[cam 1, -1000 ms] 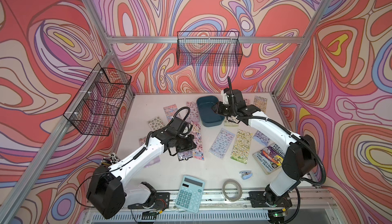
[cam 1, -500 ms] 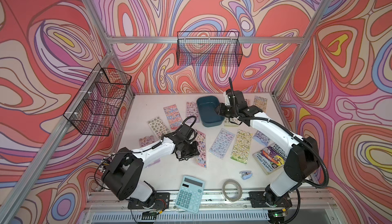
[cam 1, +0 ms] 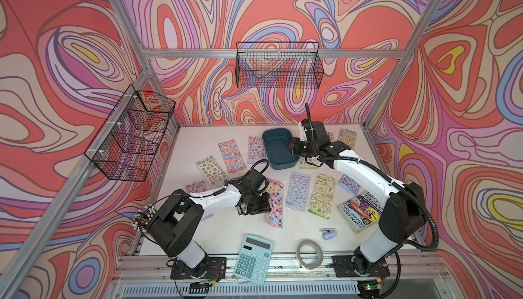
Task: Take the stickers out of the storage box
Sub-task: Place the sticker at the center of the board.
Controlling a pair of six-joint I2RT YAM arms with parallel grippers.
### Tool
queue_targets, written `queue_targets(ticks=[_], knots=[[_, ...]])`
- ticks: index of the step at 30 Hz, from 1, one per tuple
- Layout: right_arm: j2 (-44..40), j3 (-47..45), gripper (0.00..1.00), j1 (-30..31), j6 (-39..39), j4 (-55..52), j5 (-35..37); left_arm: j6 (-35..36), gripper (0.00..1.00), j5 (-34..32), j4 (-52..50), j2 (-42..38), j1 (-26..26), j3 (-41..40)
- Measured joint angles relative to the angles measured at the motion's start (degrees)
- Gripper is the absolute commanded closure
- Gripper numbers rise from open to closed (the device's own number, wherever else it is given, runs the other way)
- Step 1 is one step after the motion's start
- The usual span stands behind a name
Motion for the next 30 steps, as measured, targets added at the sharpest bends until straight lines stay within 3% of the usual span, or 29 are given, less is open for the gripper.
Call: queue_targets(ticks=[7, 9, 15, 30], knots=[[0.00, 0.00, 0.71, 0.00, -0.22, 0.00, 0.04, -0.28, 0.98, -2.05, -0.42, 3.17, 0.00, 1.14], [0.00, 0.00, 0.71, 0.00, -0.35, -0.04, 0.15, -0.39, 0.84, -3.26, -1.53, 3.61, 0.00, 2.16], [0.00, 0.00, 0.69, 0.00, -0.61, -0.37, 0.39, -0.39, 0.69, -7.28, -4.70, 3.63, 0.00, 4.98], [0.00, 0.00, 0.69, 0.00, -1.40, -0.72, 1.27, 1.11, 0.65, -15.98, -15.28, 1.14, 0.07, 10.82]])
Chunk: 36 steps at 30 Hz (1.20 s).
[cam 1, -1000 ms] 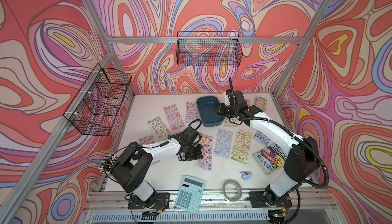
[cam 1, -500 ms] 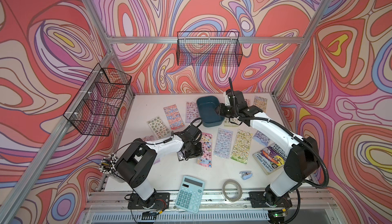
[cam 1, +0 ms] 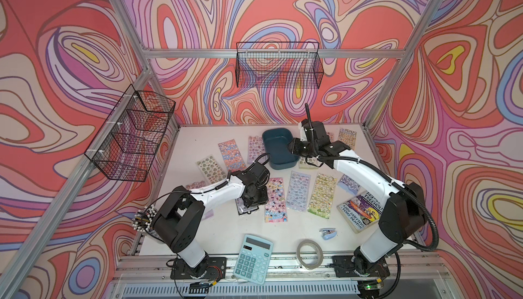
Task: Take the stickers out of the storage box
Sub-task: Place the sticker at the center of the board.
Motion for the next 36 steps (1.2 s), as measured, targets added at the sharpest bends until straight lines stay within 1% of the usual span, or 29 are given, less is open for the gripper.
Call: queue_targets(ticks=[2, 4, 5, 6, 7, 9, 10, 11, 12, 14, 21, 26, 36], knots=[[0.00, 0.00, 0.68, 0.00, -0.04, -0.31, 0.11, 0.66, 0.58, -1.46, -1.46, -1.84, 0.00, 1.25], [0.00, 0.00, 0.68, 0.00, -0.11, -0.66, 0.28, 1.51, 0.44, -2.75, -2.21, -3.72, 0.00, 2.47], [0.00, 0.00, 0.68, 0.00, -0.15, -0.79, 0.42, 1.95, 0.39, -3.04, -2.21, -4.48, 0.02, 2.82], [0.00, 0.00, 0.68, 0.00, -0.17, -0.87, 0.44, 2.25, 0.39, -3.28, -2.19, -4.98, 0.02, 3.04], [0.00, 0.00, 0.68, 0.00, -0.20, -0.96, 0.46, 2.45, 0.44, -3.28, -2.05, -5.09, 0.00, 3.06], [0.00, 0.00, 0.68, 0.00, -0.20, -0.96, 0.52, 2.47, 0.77, -2.64, -1.42, -4.52, 0.00, 2.78], [0.00, 0.00, 0.68, 0.00, -0.22, -0.98, 0.52, 2.32, 0.86, -2.23, -0.81, -3.96, -0.04, 2.56], [0.00, 0.00, 0.68, 0.00, -0.20, -0.96, 0.55, 2.19, 0.94, -1.55, -0.13, -2.99, -0.11, 2.36], [0.00, 0.00, 0.68, 0.00, -0.22, -0.98, 0.59, 2.03, 0.98, -0.74, 0.66, -1.75, -0.24, 2.25], [0.00, 0.00, 0.68, 0.00, -0.22, -0.98, 0.66, 1.79, 1.00, 0.26, 1.97, 0.52, -0.63, 2.23], [0.00, 0.00, 0.68, 0.00, -0.20, -0.98, 0.70, 1.05, 1.00, 1.29, 5.70, 6.03, -3.50, 3.54], [0.13, 0.00, 0.68, 0.00, -0.20, -0.98, 0.72, 0.85, 1.00, 1.70, 8.13, 10.78, -3.87, 5.03], [0.57, 0.00, 0.69, 0.00, -0.22, -1.18, 1.09, 0.57, 1.00, 0.46, 9.05, 12.83, -3.85, 5.03]])
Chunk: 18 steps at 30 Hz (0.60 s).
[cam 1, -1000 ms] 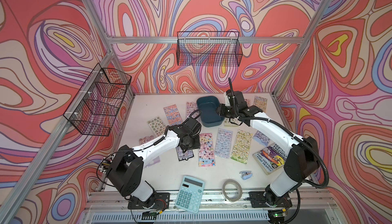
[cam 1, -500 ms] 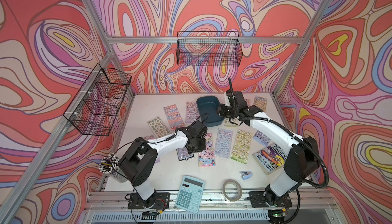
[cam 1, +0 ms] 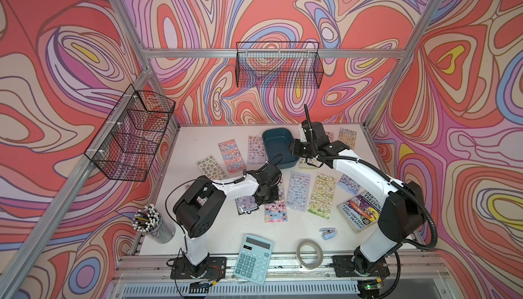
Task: Take the stickers out of the storage box
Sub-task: Place the sticker at the center of the board.
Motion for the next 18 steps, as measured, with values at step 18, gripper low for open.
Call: queue_targets(ticks=[18], knots=[[0.55, 0.00, 0.69, 0.00, 0.00, -0.28, 0.26, -0.02, 1.00, -0.48, 0.28, 0.81, 3.02, 0.42]])
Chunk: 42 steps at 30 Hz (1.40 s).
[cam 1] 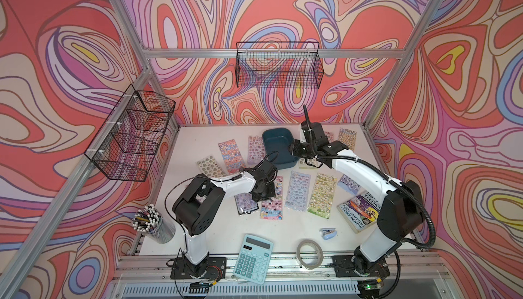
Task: Take the stickers out of the storage box
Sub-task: Place the sticker at the center of the board, then reset both arms
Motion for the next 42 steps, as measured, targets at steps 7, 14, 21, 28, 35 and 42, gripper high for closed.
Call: queue_targets(ticks=[7, 14, 21, 28, 35, 42], knots=[[0.00, 0.02, 0.63, 0.00, -0.61, -0.57, 0.74, 0.02, 1.00, 0.13, -0.57, 0.04, 0.00, 0.83], [-0.96, 0.13, 0.57, -0.04, -1.92, -0.83, 2.73, 0.90, 0.87, -0.81, -4.85, -5.11, 0.00, 3.58], [-14.38, -6.34, 0.44, -0.09, -4.68, 3.74, 11.58, 3.54, 0.72, -7.10, -9.66, -20.96, 1.53, 7.10], [-32.48, -17.42, 0.02, -0.15, -9.20, 13.20, 29.83, 7.10, 0.00, -26.80, -10.23, -43.60, 7.91, 2.43], [-45.51, -41.24, 0.02, -0.44, -21.24, 31.41, 45.59, 22.97, 0.00, -53.86, 13.55, -65.85, 7.91, -25.05], [-37.57, -53.18, 0.02, -0.48, -32.81, 42.80, 47.28, 43.60, 0.00, -57.53, 38.66, -64.89, 7.91, -47.63]])
